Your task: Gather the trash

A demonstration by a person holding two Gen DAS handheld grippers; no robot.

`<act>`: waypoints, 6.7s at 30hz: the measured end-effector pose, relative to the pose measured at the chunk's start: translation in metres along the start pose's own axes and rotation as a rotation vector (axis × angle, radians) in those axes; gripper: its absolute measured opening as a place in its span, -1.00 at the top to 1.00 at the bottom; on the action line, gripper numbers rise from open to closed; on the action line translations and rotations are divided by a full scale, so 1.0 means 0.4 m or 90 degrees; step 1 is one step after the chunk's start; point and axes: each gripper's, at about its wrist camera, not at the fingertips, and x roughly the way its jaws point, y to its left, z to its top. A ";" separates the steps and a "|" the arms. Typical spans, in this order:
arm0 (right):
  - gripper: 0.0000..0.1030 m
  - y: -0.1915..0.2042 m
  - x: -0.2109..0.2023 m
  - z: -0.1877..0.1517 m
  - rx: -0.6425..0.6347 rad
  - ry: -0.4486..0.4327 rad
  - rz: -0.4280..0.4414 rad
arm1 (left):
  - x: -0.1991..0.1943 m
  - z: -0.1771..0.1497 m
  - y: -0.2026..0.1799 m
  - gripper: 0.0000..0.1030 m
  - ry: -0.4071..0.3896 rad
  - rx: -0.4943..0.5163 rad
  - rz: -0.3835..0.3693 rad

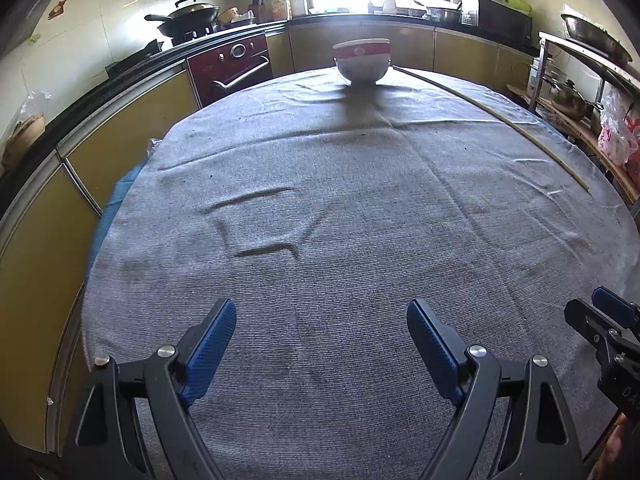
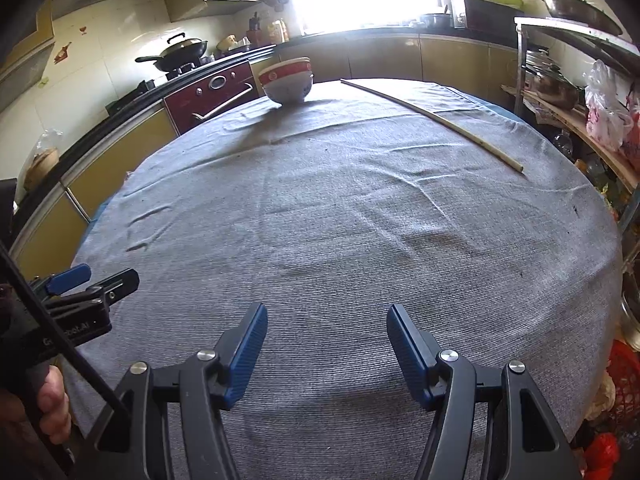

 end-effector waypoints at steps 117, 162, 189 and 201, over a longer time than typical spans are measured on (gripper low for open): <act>-0.30 0.127 -0.609 -0.082 -0.061 -0.200 -0.081 | -0.611 -0.105 0.008 -0.70 -0.221 0.033 -0.034; -0.30 0.138 -0.608 -0.086 -0.062 -0.196 -0.085 | -0.592 -0.113 0.036 -0.70 -0.214 0.016 -0.023; -0.30 0.138 -0.576 -0.074 -0.063 -0.188 -0.082 | -0.581 -0.106 0.057 -0.70 -0.207 0.007 -0.006; -0.30 0.141 -0.575 -0.076 -0.064 -0.186 -0.082 | -0.583 -0.107 0.056 -0.70 -0.210 0.007 -0.004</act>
